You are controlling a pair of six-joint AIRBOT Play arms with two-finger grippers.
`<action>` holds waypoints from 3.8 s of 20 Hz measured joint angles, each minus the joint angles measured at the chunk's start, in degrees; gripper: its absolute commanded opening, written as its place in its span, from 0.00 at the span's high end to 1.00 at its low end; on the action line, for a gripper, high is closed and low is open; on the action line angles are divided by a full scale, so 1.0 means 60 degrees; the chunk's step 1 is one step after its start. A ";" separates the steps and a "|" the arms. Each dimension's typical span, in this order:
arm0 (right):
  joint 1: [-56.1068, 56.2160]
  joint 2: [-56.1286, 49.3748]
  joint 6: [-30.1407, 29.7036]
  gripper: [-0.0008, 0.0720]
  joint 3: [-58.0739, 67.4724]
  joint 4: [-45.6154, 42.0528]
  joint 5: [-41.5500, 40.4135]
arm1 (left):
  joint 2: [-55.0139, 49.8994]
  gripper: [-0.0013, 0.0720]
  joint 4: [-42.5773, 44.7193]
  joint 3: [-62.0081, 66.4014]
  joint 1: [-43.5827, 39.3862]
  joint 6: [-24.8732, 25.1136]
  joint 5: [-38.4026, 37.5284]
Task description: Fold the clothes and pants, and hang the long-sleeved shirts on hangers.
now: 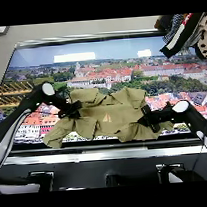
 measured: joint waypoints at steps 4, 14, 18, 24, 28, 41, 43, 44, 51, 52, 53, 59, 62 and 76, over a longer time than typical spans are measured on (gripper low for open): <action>-0.0011 -0.0127 -0.1592 0.41 0.0339 -0.0328 -0.0328 | -0.0539 0.05 0.0189 0.0601 0.0186 0.0474 -0.0346; 0.4488 0.3126 -0.2590 0.22 0.1676 -0.5071 0.1337 | 0.3104 0.05 0.3490 -0.0994 0.0317 0.0856 0.0546; 0.7344 0.2073 -0.1133 0.06 0.1723 -0.7475 0.1359 | 0.3668 0.05 0.3756 -0.1836 0.0310 0.0801 0.0896; 0.8491 0.0412 -0.0284 0.10 0.1738 -0.8615 0.0663 | 0.3850 0.05 0.3850 -0.2131 0.0313 0.0266 0.1027; 0.8626 -0.0335 0.0007 0.95 0.1741 -0.9096 0.0579 | 0.3872 0.05 0.3865 -0.2164 0.0302 0.0168 0.1024; 0.8663 0.0474 0.2186 0.95 0.1887 -0.9970 0.1508 | 0.3038 0.05 0.5049 -0.2051 -0.4277 0.0044 0.2116; 0.8663 0.0492 0.2448 0.95 0.1887 -0.9945 0.1512 | 0.2641 0.05 0.5319 -0.1985 -0.4783 -0.0273 0.2233; 0.8663 0.0503 0.2550 0.95 0.1887 -0.9912 0.1515 | 0.2470 0.05 0.5384 -0.1971 -0.4954 -0.0382 0.2310; 0.8663 0.0510 0.2845 0.95 0.1887 -0.9694 0.1541 | 0.1778 0.07 0.5625 -0.1923 -0.5377 -0.0678 0.2838; 0.8663 0.0510 0.2856 0.95 0.1887 -0.9686 0.1541 | 0.1676 0.07 0.5646 -0.1920 -0.5391 -0.0685 0.2947; 0.8663 0.0510 0.2863 0.95 0.1887 -0.9657 0.1537 | 0.1566 0.07 0.5701 -0.1920 -0.5395 -0.0710 0.3056; 0.8663 0.0510 0.2929 0.95 0.1887 -0.9482 0.1519 | 0.0987 0.74 0.6186 -0.1912 -0.5264 -0.1060 0.3326; 0.8663 0.0517 0.2958 0.95 0.1887 -0.9409 0.1574 | 0.0896 0.96 0.6244 -0.1752 -0.5002 -0.1373 0.3308; 0.6145 0.0951 0.3585 0.96 0.4473 -0.8404 0.2951 | 0.2823 0.96 0.5858 0.0816 -0.3792 -0.1639 0.0718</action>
